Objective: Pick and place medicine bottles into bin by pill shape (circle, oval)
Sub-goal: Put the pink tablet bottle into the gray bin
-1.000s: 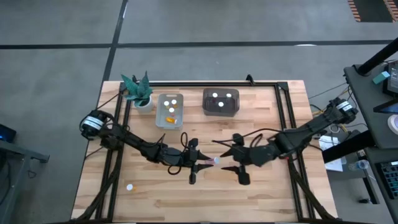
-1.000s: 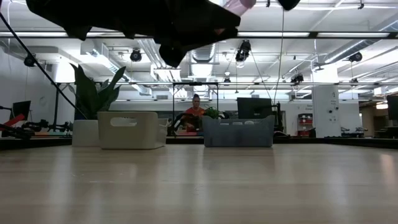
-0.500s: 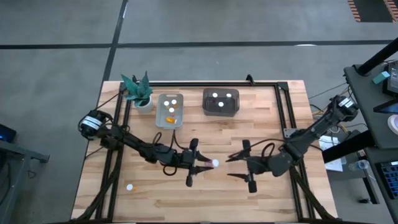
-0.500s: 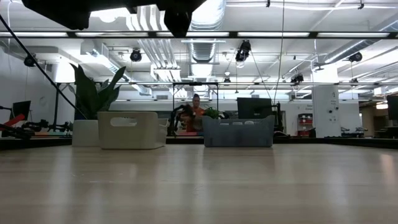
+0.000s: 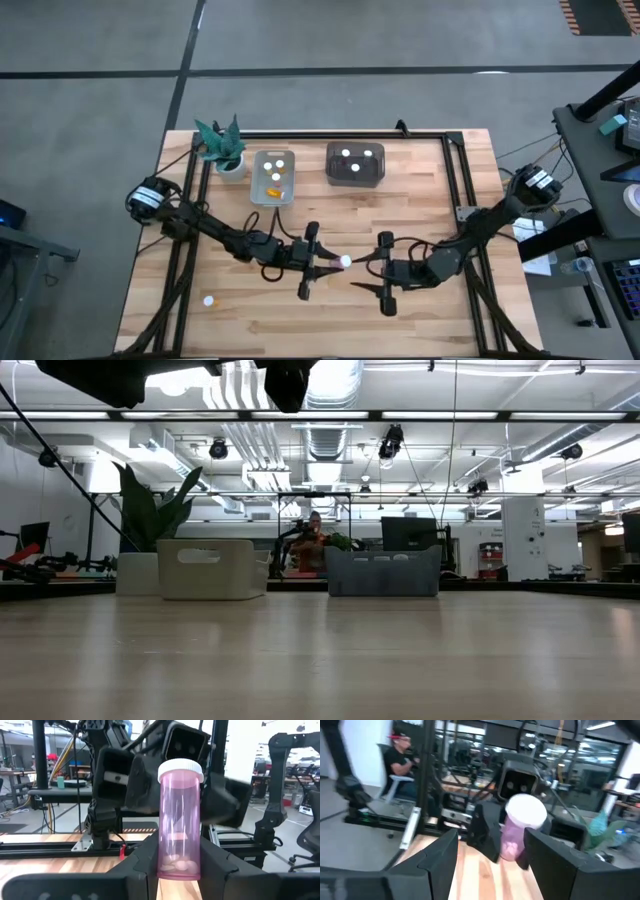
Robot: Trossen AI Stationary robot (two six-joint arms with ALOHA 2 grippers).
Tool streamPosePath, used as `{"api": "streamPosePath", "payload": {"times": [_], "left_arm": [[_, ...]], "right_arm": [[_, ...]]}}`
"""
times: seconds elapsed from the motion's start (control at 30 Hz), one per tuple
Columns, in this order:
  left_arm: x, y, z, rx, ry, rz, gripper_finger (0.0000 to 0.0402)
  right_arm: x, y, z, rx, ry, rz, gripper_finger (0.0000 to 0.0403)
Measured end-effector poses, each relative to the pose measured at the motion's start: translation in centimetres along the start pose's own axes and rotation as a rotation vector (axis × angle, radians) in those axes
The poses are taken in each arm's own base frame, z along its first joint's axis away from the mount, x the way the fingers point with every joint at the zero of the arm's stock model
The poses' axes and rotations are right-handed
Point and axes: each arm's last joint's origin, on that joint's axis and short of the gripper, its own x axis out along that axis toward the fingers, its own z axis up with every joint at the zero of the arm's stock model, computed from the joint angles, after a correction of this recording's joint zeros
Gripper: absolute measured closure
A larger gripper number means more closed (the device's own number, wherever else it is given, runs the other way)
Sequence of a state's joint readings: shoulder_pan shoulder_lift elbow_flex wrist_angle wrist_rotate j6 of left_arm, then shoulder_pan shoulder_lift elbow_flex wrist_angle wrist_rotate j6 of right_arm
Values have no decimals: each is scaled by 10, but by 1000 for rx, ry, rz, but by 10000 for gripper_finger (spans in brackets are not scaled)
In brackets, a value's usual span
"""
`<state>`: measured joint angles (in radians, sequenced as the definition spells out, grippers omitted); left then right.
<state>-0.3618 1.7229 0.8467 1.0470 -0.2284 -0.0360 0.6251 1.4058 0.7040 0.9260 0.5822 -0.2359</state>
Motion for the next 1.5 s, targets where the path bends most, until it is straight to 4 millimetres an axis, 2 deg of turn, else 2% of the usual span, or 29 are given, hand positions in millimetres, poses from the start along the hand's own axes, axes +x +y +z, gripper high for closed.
{"api": "streamPosePath", "payload": {"times": [0.3,0.9,1.27,1.5], "left_arm": [[0,-1,5,-10,-43,-21,318],[0,-1,7,10,-69,-23,318],[0,-1,5,38,-57,-20,318],[1,0,5,56,-58,-18,318]], "right_arm": [[13,0,0,12,8,-66,184],[21,0,-5,48,-8,-85,184],[21,-2,0,70,-53,-86,184],[25,-9,-2,77,-49,-110,184]]}}
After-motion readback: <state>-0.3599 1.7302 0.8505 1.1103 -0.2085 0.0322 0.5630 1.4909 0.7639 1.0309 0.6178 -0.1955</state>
